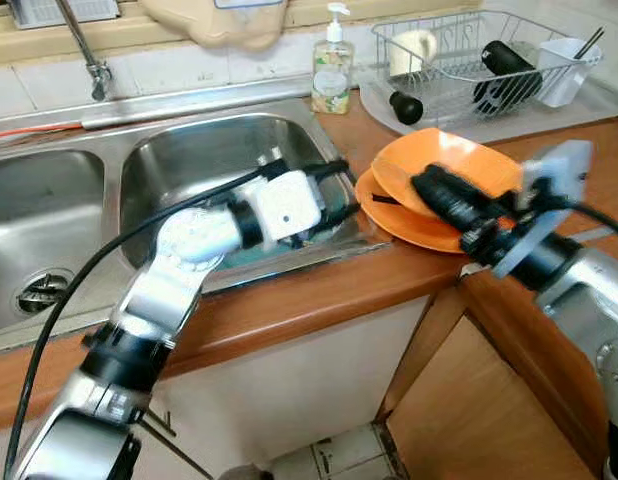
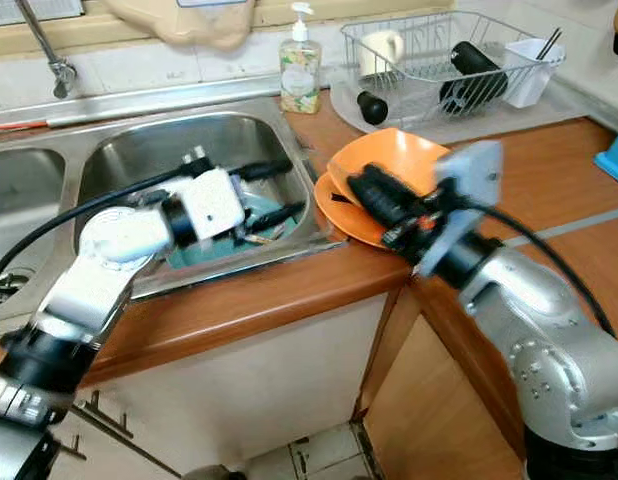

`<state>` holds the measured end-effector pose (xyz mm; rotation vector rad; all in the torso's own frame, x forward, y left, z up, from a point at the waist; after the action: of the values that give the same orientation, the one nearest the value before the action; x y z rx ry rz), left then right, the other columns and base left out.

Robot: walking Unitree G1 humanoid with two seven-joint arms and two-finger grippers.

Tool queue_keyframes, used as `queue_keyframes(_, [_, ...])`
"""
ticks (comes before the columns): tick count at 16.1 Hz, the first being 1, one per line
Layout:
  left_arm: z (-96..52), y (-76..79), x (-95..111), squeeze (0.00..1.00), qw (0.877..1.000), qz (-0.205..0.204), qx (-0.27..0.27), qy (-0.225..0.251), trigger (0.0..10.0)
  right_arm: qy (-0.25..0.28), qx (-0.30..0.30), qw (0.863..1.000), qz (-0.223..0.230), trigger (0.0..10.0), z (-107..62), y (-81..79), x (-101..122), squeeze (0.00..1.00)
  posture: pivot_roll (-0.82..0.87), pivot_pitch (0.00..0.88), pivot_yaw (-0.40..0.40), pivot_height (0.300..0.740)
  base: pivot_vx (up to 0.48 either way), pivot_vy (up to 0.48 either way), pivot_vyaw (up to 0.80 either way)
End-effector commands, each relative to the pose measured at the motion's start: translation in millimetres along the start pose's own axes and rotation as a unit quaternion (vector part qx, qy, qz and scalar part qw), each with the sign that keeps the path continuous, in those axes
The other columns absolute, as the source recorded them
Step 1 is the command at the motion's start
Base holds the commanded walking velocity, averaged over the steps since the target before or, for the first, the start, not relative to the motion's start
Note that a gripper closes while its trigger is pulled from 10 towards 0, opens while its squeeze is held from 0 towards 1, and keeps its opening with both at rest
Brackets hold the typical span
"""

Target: Kitchen organization

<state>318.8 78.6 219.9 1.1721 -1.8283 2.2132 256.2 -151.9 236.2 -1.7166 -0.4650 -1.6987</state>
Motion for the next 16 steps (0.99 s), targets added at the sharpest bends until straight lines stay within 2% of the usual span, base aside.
queue_keyframes(1, [3.1, -1.5, 0, 0.00, 1.000, 0.019, -0.002, -0.003, 10.0, -0.003, 0.017, 1.000, -0.012, 0.0, 2.4, -6.7, 3, 0.00, -0.10, 0.000, 0.060, 0.740, 0.000, 0.000, 0.00])
queue_keyframes(3, [7.3, -3.1, -5, 0.00, 0.999, 0.037, -0.002, -0.012, 10.0, -0.015, 0.035, 0.999, -0.018, 0.0, 4.8, -12.7, 1, 0.00, -0.10, 0.000, 0.060, 0.740, 0.000, 0.000, 0.00])
queue_keyframes(4, [8.5, -3.9, -6, 0.00, 0.999, 0.038, -0.002, -0.013, 4.3, -0.019, 0.039, 0.999, -0.022, 0.0, 5.5, -14.0, 0, 0.00, -0.10, 0.000, 0.060, 0.740, 0.000, 0.000, 0.00])
queue_keyframes(5, [11.1, -4.4, -9, 0.00, 0.999, 0.041, -0.002, -0.018, 0.0, -0.025, 0.045, 0.998, -0.027, 0.2, 6.7, -15.4, -1, 0.00, -0.11, 0.000, 0.063, 0.740, 0.000, 0.000, 0.00])
queue_keyframes(14, [14.5, 3.1, -17, 0.00, 0.996, 0.076, -0.032, -0.027, 0.0, -0.031, 0.055, 0.997, -0.041, 0.0, 14.4, -17.8, -2, 0.00, -0.10, 0.000, 0.062, 0.740, 0.000, 0.000, 0.00])
queue_keyframes(16, [14.5, 3.3, -18, 0.00, 0.996, 0.078, -0.035, -0.027, 0.0, -0.034, 0.054, 0.997, -0.047, 0.6, 15.6, -16.6, -2, 0.00, -0.10, 0.000, 0.058, 0.740, 0.000, 0.000, 0.00])
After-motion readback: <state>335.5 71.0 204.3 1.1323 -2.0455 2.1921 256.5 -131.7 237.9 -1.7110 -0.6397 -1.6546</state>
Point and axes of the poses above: a point about 5 cm out from each wrist's last joint towards the gripper, its own z axis pointing out of the wrist towards the gripper, its own x axis along the axis of the wrist's last joint, y = z × x, the point moved 1 cm from there along z, pointing out of the wrist towards the gripper, and after that the axes turned 11 degrees about z, right-handed, at the moved point
